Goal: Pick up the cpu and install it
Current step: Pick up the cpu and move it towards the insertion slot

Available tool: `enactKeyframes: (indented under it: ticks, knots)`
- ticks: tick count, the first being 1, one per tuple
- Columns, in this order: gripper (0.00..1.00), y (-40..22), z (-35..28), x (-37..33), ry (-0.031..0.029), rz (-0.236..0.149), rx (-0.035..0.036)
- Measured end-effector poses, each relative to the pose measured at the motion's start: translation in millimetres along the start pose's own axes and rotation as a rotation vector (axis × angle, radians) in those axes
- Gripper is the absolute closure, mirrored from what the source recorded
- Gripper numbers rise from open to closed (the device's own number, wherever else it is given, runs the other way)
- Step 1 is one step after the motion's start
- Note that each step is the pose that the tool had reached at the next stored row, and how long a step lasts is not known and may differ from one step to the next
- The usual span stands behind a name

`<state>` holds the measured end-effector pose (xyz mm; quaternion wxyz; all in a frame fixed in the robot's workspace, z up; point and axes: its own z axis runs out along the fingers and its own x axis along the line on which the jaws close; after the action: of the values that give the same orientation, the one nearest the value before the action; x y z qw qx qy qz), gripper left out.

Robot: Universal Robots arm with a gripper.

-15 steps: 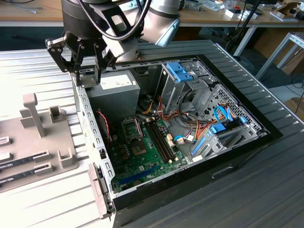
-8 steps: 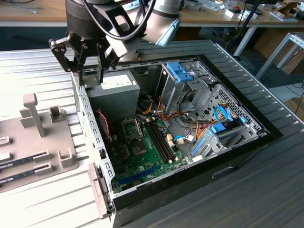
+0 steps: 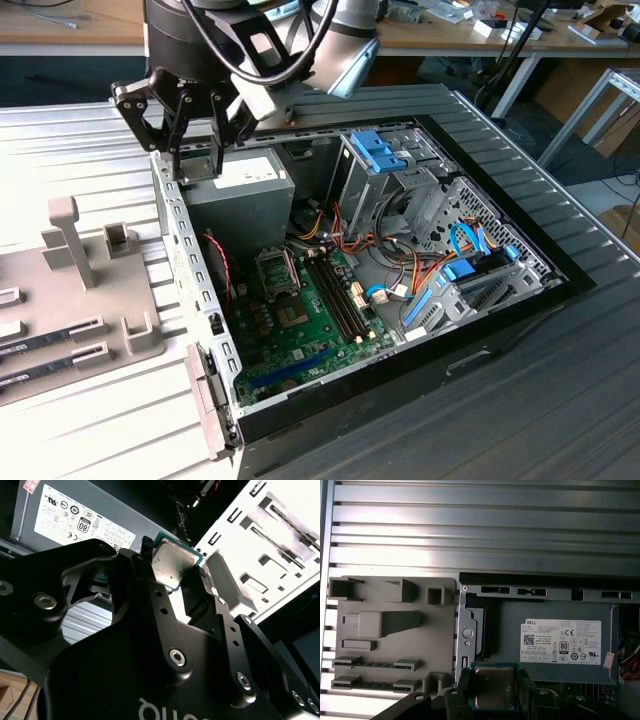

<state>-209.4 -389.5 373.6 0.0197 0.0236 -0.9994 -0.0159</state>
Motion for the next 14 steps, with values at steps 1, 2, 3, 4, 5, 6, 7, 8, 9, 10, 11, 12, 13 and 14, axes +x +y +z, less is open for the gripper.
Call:
enactKeyframes:
  ticks: [1,2,3,4,5,6,7,8,9,10,11,12,13,14]
  knots:
    - [0.53,-0.1,0.0,-0.8,0.0000,0.000,0.0000]
    - [0.53,-0.1,0.0,-1.5,0.0000,0.000,0.0000]
    - [0.53,-0.2,0.1,-2.7,-0.0001,0.000,0.0000]
    - [0.53,-0.2,0.1,-3.9,0.0000,0.000,0.0000]
    - [0.53,-0.3,0.2,-4.6,0.0000,0.000,0.0000]
    - [0.53,-0.3,0.2,-5.2,0.0000,0.000,0.0001]
    - [0.53,-0.3,0.3,-6.0,-0.0001,0.000,0.0000]
    - [0.53,-0.3,0.3,-6.5,0.0000,0.000,0.0000]
    - [0.53,-0.4,0.3,-7.0,0.0000,0.000,0.0000]
    - [0.53,-0.4,0.3,-7.9,0.0000,0.000,0.0000]
    - [0.53,-0.4,0.4,-8.4,-0.0001,0.000,0.0000]
    - [0.53,-0.4,0.4,-9.0,-0.0001,0.000,-0.0001]
    - [0.53,-0.5,0.5,-10.0,-0.0001,0.000,0.0000]
    - [0.53,-0.5,0.5,-10.5,0.0000,0.000,0.0000]
